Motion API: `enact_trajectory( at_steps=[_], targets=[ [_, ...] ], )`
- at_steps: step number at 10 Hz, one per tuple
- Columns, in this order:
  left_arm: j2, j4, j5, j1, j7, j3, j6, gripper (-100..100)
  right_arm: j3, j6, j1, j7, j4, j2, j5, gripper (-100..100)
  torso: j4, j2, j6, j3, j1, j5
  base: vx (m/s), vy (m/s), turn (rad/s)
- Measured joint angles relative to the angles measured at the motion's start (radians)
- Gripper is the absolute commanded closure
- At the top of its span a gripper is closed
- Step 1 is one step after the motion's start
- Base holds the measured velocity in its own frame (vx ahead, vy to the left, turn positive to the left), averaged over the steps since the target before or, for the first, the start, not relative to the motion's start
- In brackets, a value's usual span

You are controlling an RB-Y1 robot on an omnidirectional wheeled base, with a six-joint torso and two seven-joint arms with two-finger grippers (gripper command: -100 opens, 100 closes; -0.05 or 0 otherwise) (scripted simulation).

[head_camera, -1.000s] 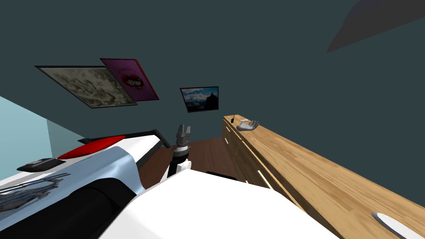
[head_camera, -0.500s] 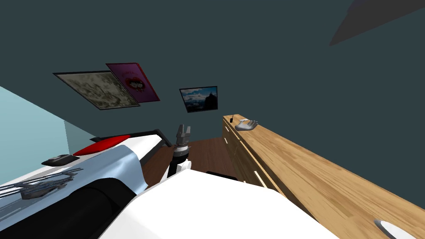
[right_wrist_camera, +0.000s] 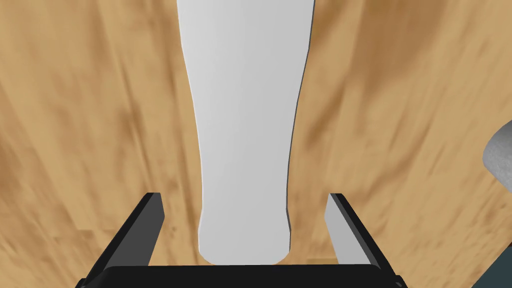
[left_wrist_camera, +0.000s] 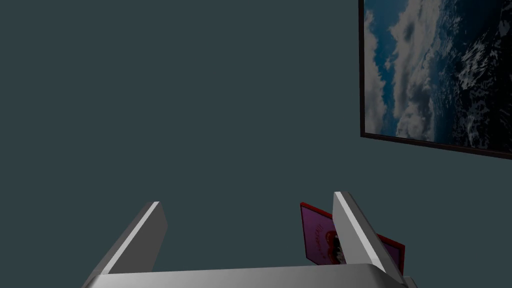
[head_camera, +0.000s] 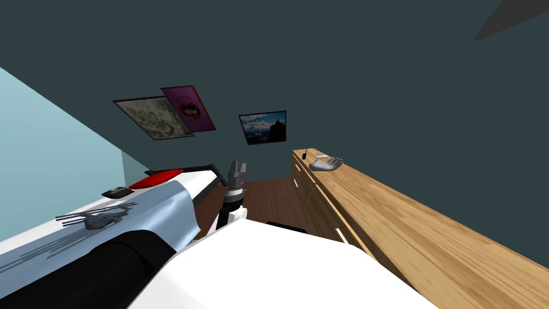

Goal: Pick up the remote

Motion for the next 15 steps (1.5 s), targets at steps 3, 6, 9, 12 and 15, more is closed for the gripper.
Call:
enact_trajectory(
  at_steps=[3, 6, 9, 12, 15],
  targets=[
    [0.0, 0.0, 0.0, 0.0, 0.0, 0.0, 0.0, 0, -0.043, -0.023, 0.042, 0.036, 0.068, 0.046, -0.002, -100, 0.0, 0.001, 0.001, 0.0, -0.001, 0.0, 0.009, 0.016, 0.104],
    [0.0, 0.0, 0.0, 0.0, 0.0, 0.0, 0.0, 0, -0.095, -0.048, 0.095, 0.067, 0.114, 0.094, -0.002, -100, 0.0, 0.0, 0.0, 0.0, -0.001, 0.0, 0.009, 0.014, 0.089],
    [0.0, 0.0, 0.0, 0.0, 0.0, 0.0, 0.0, 0, -0.12, -0.086, 0.099, 0.091, 0.192, 0.138, 0.014, -100, 0.0, 0.001, 0.0, 0.0, -0.001, 0.0, 0.006, 0.011, 0.071],
    [0.0, 0.0, 0.0, 0.0, 0.0, 0.0, 0.0, 0, -0.166, -0.103, 0.155, 0.121, 0.236, 0.178, 0.009, -100, 0.0, 0.001, 0.001, 0.0, -0.001, 0.0, 0.007, 0.01, 0.054],
    [0.0, 0.0, 0.0, 0.0, 0.0, 0.0, 0.0, 0, -0.173, -0.139, 0.128, 0.146, 0.32, 0.224, 0.032, -100, 0.0, 0.001, 0.0, 0.001, -0.001, 0.0, 0.006, 0.007, 0.074]
  ],
)
